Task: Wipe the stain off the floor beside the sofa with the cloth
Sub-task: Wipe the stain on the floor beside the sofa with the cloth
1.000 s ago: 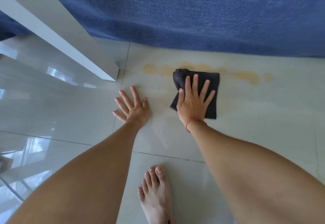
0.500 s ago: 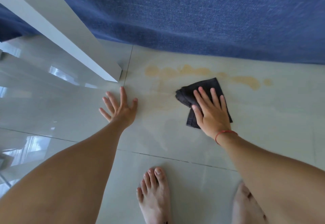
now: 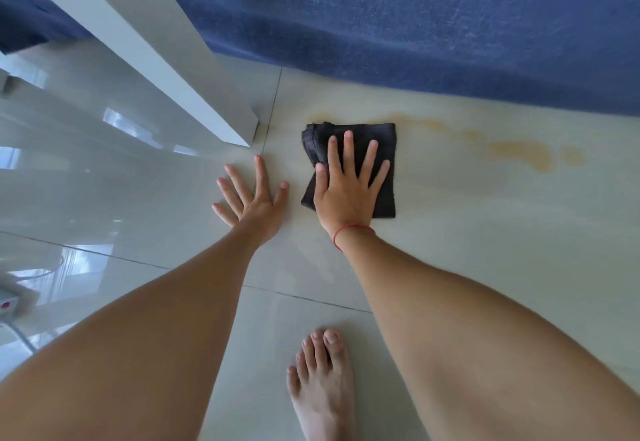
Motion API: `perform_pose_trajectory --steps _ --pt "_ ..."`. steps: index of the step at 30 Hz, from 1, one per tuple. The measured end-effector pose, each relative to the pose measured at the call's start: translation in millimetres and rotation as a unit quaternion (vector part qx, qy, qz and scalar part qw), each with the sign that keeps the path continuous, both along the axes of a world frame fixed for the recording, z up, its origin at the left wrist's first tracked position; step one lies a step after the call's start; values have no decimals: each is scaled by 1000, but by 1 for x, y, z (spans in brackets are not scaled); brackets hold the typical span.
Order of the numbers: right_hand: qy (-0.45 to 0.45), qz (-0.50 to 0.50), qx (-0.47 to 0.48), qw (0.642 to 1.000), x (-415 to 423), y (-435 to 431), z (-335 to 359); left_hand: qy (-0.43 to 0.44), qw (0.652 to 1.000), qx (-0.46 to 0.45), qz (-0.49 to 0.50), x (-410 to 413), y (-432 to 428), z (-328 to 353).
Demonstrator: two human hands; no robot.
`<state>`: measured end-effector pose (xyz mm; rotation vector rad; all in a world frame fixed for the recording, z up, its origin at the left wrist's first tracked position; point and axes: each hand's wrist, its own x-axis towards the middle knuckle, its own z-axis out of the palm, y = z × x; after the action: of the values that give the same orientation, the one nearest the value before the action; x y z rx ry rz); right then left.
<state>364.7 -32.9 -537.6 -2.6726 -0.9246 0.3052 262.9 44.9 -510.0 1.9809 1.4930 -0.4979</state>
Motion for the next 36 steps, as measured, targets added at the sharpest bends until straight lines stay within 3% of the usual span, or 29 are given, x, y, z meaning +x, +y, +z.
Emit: perform_pose_trajectory --steps 6,11,21,29,33,36 --pt "-15 175 -22 984 6 -72 1 5 1000 -5 -4 -1 -1 2" --pt "-20 98 -60 993 56 -104 7 -2 1000 -10 -4 -2 -1 4" --pt "-9 55 -65 996 45 -6 6 -8 1000 -21 -2 -5 4 1" --pt "-20 125 -26 992 2 -4 4 -26 999 -30 30 -3 1 2" --pt "-39 221 -29 974 15 -52 3 -80 993 65 50 -12 5 4" --pt "-30 183 -25 982 38 -70 1 -42 990 98 96 -34 23 5"
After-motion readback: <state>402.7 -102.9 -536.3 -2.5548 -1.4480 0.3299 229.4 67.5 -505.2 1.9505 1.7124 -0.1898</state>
